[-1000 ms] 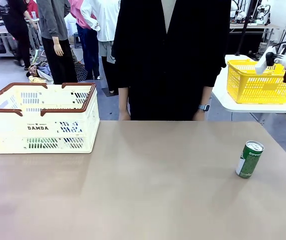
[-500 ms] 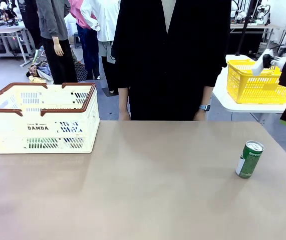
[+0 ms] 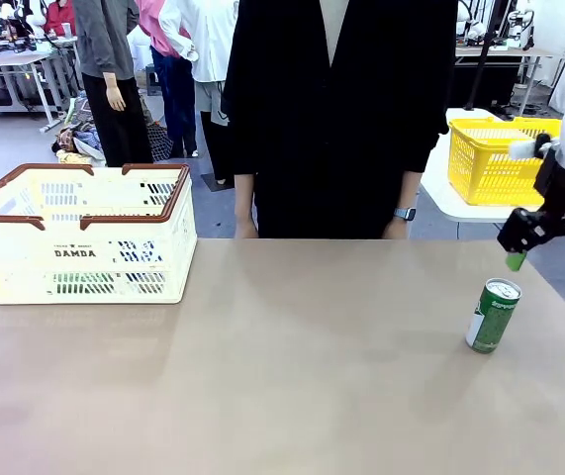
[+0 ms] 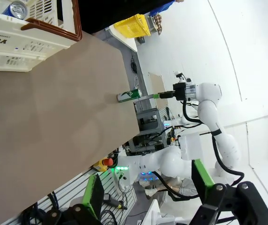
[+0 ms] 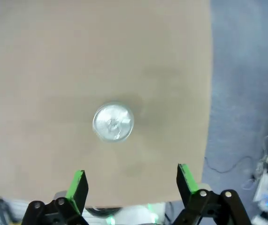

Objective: Place the drinks into the Shopping basket.
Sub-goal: Pick up one drink and place it into the Shopping basket.

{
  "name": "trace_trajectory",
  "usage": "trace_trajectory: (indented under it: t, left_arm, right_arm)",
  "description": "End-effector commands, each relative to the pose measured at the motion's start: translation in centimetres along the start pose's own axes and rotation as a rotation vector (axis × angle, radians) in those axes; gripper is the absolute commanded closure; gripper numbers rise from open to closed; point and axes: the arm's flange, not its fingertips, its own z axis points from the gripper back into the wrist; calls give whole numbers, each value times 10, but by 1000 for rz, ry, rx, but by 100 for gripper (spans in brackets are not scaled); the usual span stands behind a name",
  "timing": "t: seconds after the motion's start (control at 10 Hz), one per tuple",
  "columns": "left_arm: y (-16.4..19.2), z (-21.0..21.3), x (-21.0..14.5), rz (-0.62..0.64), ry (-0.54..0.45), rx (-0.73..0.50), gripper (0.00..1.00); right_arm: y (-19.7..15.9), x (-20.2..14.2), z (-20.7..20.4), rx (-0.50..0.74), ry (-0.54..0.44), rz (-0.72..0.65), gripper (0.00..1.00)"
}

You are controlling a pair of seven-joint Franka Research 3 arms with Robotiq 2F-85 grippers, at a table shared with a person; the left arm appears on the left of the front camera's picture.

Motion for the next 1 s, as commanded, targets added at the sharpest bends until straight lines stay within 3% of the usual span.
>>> trace_trajectory:
  t: [0.0,0.1,0.2,0.5,0.9]
  left_arm:
    - [-1,1,0,-15,-3,-22,0]
    - [-1,1,0,-15,-3,-22,0]
    - [-1,1,0,-15,-3,-22,0]
    - [-1,1,0,-15,-3,-22,0]
    - [-1,1,0,-15,-3,-22,0]
  right_arm:
    - [5,-6,0,10,42,161,0]
    - [5,-6,0,10,42,161,0]
    - [0,0,0,-8,-3,-6,0]
    - [9,14,-37,97,89,-14,0]
    - [10,17,-82,137,121,-58,0]
